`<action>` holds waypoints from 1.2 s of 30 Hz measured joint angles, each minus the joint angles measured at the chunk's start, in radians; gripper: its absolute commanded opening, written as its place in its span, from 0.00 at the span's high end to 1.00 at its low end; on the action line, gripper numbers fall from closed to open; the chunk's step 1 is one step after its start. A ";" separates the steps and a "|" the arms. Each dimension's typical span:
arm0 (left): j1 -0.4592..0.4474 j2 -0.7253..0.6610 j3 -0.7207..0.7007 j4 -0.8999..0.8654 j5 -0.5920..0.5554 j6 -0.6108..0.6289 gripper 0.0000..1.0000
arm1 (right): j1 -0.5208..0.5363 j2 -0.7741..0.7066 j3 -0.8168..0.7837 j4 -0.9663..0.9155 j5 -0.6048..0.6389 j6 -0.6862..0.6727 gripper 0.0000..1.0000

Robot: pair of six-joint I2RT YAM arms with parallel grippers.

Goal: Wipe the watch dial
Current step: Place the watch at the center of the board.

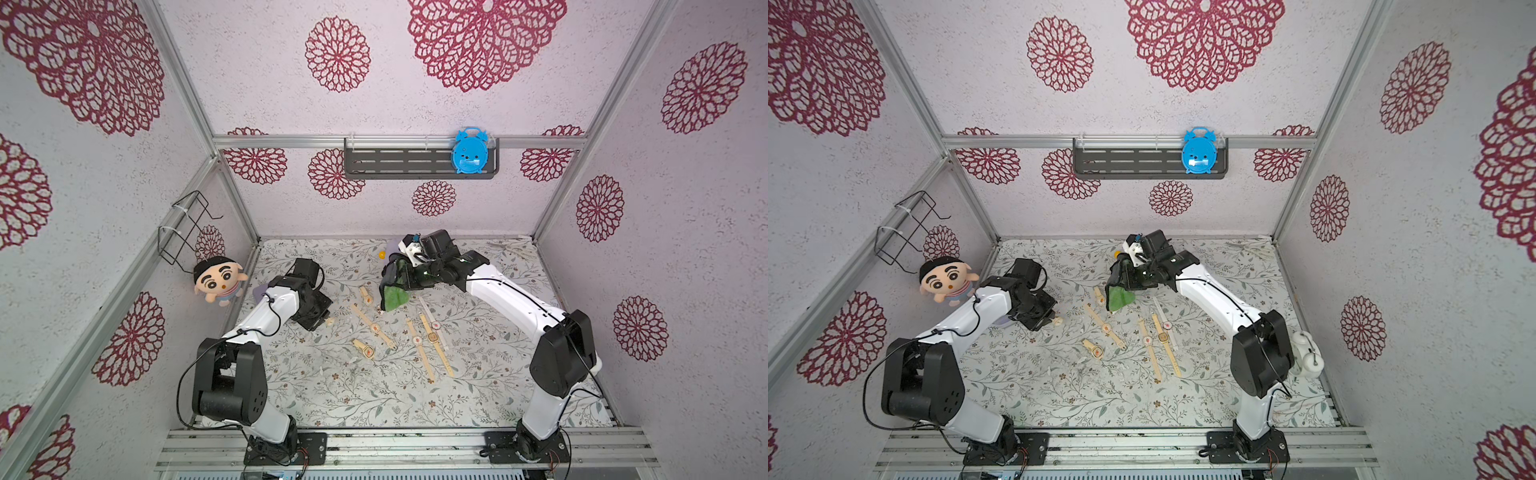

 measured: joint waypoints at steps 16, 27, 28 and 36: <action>-0.006 0.182 0.037 -0.115 -0.122 0.034 0.85 | 0.020 -0.001 -0.041 0.029 0.017 0.008 1.00; -0.026 0.246 0.077 -0.117 -0.142 0.054 0.62 | 0.020 -0.002 -0.044 0.024 0.017 -0.002 1.00; -0.027 0.246 0.079 -0.117 -0.144 0.054 0.59 | 0.020 -0.002 -0.044 0.020 0.017 -0.004 1.00; -0.029 0.247 0.080 -0.121 -0.157 0.050 0.08 | 0.020 -0.004 -0.044 -0.007 0.019 -0.021 1.00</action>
